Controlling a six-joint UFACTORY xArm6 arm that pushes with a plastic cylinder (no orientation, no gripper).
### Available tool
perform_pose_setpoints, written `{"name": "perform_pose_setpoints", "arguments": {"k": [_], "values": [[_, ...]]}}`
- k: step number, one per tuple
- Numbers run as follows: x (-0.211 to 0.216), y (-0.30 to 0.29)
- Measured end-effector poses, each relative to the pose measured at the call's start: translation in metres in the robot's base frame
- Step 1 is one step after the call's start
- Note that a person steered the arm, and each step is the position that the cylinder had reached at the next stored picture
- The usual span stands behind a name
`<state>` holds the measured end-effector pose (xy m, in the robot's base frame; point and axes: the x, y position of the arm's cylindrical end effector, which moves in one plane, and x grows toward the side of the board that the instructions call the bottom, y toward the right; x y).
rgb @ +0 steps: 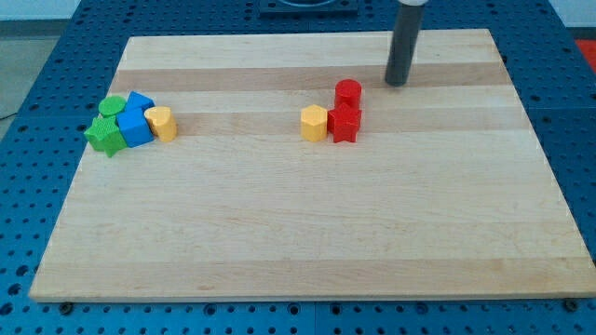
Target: Move the red circle above the hexagon
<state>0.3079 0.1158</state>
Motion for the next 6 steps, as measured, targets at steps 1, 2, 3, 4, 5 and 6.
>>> {"name": "perform_pose_setpoints", "arguments": {"k": [1,2,3,4,5,6], "values": [[0.002,-0.029],[0.002,-0.024],[0.01,0.014],[0.031,0.003],[0.04,-0.036],[0.04,-0.073]]}}
